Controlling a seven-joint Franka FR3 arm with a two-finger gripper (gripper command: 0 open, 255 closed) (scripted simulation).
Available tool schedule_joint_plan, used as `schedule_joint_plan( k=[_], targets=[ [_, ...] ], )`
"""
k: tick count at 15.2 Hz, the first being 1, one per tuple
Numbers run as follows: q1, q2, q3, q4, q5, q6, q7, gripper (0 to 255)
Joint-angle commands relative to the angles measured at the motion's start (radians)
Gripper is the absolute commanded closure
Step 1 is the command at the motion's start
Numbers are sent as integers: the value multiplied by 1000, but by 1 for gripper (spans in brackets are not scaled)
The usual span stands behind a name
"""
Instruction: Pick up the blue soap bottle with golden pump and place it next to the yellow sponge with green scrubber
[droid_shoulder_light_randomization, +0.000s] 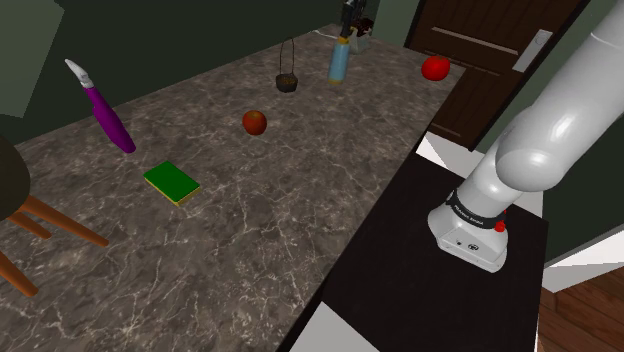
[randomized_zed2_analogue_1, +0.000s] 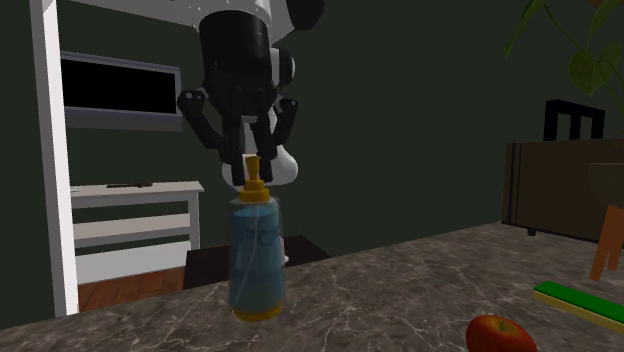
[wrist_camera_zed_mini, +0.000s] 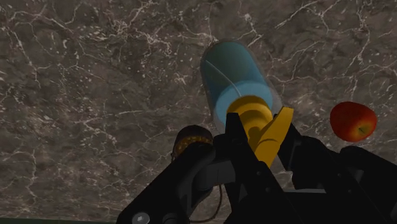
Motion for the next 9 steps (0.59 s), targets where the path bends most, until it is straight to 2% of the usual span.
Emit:
schedule_joint_plan(
  k=[1,9],
  targets=[
    [0,-1,0,24,-1,-25,3,255],
    [-1,-1,-1,131,-5,-132,14,255]
  ],
)
